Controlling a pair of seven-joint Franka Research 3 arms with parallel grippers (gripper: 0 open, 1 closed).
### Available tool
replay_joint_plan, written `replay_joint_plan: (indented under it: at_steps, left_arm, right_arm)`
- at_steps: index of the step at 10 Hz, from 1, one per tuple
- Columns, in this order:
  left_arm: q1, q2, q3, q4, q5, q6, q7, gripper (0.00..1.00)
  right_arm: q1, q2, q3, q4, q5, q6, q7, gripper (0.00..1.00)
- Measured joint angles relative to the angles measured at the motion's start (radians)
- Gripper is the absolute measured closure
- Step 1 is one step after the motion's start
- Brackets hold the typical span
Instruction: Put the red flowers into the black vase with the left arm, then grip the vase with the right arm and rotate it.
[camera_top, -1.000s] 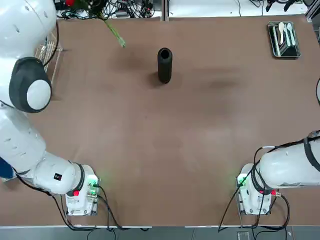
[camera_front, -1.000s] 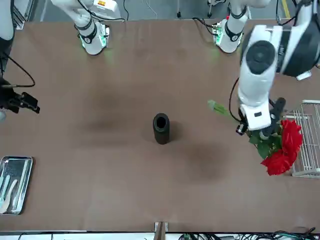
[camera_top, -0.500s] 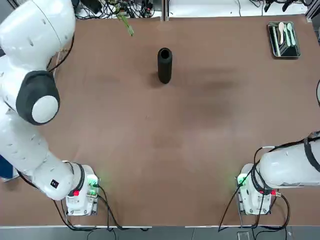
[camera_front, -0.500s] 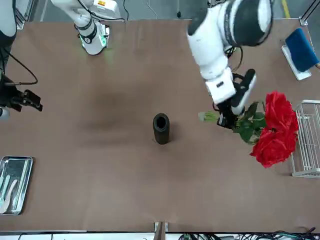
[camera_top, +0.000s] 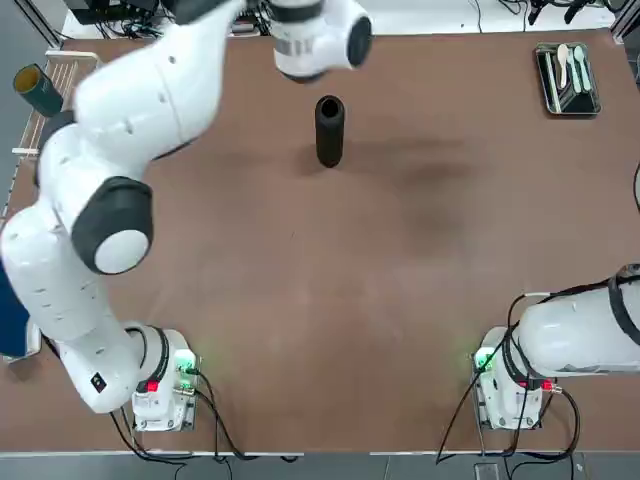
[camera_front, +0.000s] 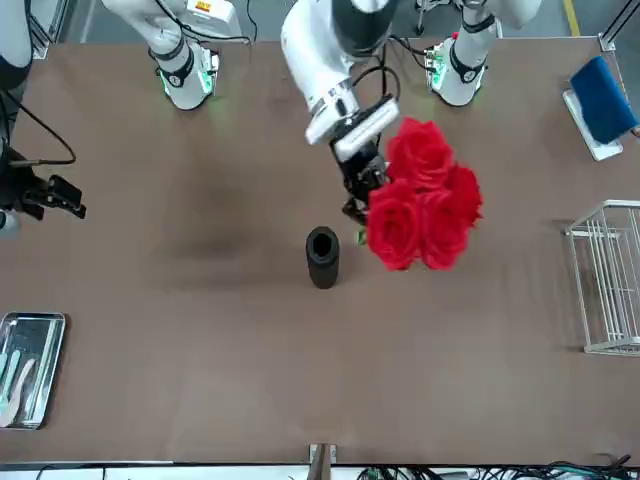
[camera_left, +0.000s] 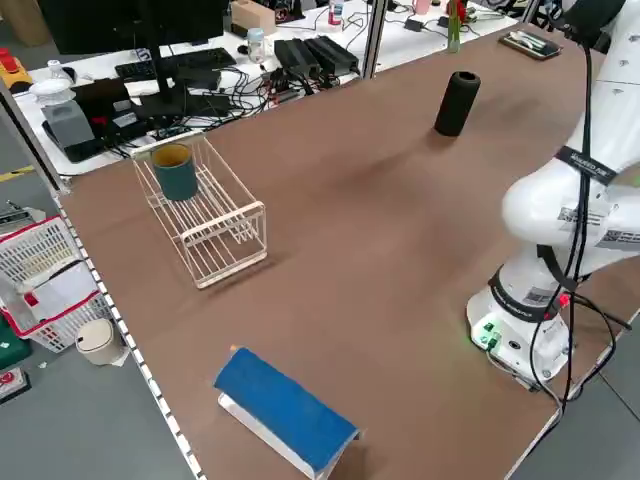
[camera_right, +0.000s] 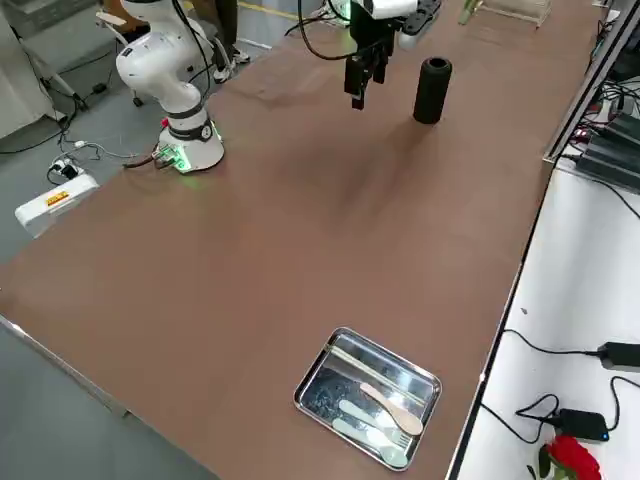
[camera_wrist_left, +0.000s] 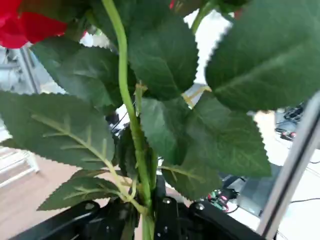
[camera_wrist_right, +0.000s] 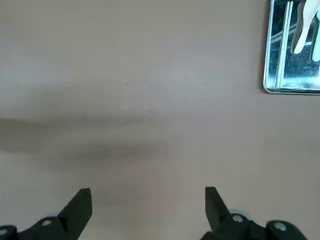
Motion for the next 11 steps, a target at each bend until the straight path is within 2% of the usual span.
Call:
replay_joint_plan:
  at_steps: [4, 8, 11]
  left_arm:
    - [-0.051, 0.059, 0.003, 0.057, 0.062, 0.003, 0.01, 0.86]
    - [-0.114, 0.121, 0.013, 0.062, 0.151, -0.024, -0.096, 0.86]
    - [-0.126, 0.129, 0.013, 0.066, 0.157, -0.026, -0.145, 0.88]
  right_arm:
    - [-0.001, 0.0, 0.001, -0.006, 0.0, 0.0, 0.001, 0.0]
    - [-0.003, 0.0, 0.0, -0.023, 0.0, 0.0, 0.003, 0.0]
    - [-0.003, 0.0, 0.001, -0.024, 0.0, 0.0, 0.009, 0.0]
